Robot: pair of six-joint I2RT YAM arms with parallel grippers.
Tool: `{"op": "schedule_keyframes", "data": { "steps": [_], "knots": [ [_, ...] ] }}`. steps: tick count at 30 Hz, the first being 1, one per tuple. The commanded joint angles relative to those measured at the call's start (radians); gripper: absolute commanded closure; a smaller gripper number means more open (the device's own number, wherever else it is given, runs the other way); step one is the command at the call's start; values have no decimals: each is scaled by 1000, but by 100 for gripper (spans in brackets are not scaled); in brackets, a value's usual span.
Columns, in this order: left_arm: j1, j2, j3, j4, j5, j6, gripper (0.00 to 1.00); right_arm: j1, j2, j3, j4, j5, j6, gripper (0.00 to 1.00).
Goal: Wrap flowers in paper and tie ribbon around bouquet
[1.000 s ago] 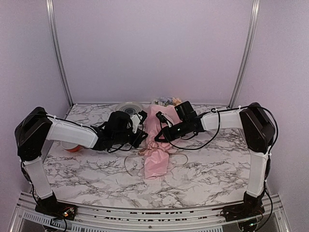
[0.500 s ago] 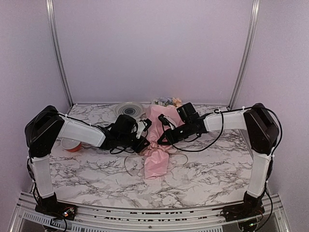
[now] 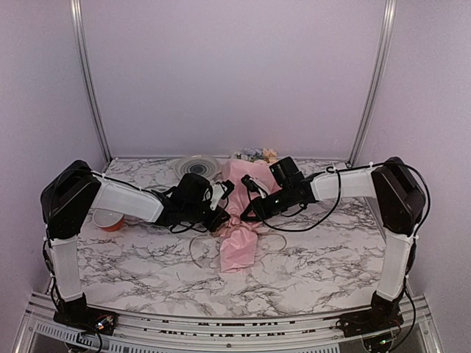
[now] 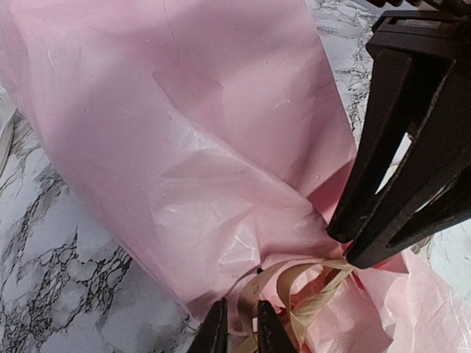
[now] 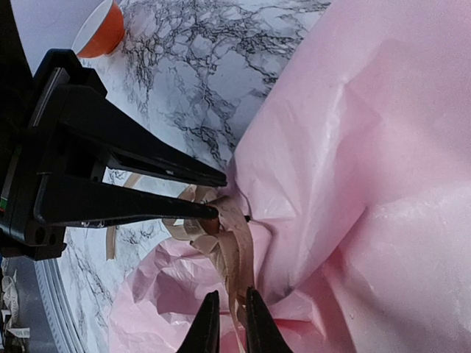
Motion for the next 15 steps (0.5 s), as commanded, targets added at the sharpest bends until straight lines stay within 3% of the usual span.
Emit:
{"op": "schedule_keyframes", "data": {
  "steps": [1,4,15],
  "knots": [
    [3,26,29,-4,-20,14,91,8,-4,-2,-11,-9,-17,86],
    [3,28,26,-3,-8,14,100,12,0,-3,-17,-7,-23,87],
    [3,-23,-14,20,15,-4,100,26,-34,-36,-30,12,-63,88]
  ]
}}
